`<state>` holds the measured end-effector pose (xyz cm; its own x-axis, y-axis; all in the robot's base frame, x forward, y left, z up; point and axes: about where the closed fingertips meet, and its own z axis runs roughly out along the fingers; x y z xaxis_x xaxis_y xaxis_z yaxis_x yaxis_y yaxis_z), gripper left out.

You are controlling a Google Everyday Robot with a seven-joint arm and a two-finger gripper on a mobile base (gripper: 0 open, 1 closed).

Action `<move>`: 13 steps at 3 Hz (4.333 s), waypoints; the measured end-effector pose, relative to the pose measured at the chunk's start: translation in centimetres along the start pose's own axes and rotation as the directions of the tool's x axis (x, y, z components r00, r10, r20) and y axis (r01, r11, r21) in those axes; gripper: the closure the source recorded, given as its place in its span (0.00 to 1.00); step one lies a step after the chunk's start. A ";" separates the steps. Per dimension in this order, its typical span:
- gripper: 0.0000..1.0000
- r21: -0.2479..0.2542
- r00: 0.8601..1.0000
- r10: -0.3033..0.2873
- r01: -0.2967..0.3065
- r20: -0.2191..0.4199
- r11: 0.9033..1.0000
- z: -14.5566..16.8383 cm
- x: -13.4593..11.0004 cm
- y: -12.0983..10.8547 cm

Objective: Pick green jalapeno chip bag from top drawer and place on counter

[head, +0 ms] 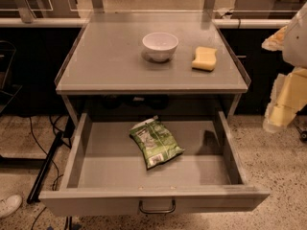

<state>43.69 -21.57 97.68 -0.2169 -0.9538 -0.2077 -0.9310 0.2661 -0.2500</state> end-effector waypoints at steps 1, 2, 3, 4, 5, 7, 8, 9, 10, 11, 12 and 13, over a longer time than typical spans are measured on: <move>0.00 0.003 1.000 -0.009 0.009 0.003 1.000 -0.1 -0.1 0.3; 0.00 -0.018 1.000 -0.008 0.007 -0.016 1.000 0.9 -0.5 2.4; 0.00 -0.033 0.998 0.029 -0.031 -0.056 0.999 2.5 -0.7 4.5; 0.00 -0.047 0.993 0.069 -0.074 -0.095 0.996 4.2 -0.7 6.0; 0.00 -0.050 0.992 0.074 -0.080 -0.098 0.996 4.4 -0.6 6.1; 0.00 -0.023 0.989 0.131 -0.133 -0.075 0.991 7.2 -2.7 7.1; 0.00 -0.014 0.987 0.151 -0.152 -0.048 0.988 11.5 -5.7 7.2; 0.00 -0.015 0.987 0.154 -0.155 -0.048 0.988 11.7 -5.8 7.3; 0.00 -0.023 0.981 0.189 -0.190 -0.055 0.982 13.9 -7.0 8.2; 0.00 -0.031 0.971 0.218 -0.222 -0.099 0.975 19.6 -9.5 8.1; 0.00 -0.028 0.969 0.225 -0.229 -0.101 0.973 19.8 -9.6 8.1; 0.00 -0.014 0.962 0.251 -0.253 -0.105 0.967 21.0 -10.3 8.3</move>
Offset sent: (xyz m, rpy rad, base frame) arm -0.0486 0.0304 -0.0418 -0.0359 0.0848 0.0035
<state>44.37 -6.66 77.86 -0.4729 -0.8659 -0.1631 -0.8497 0.4971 -0.1759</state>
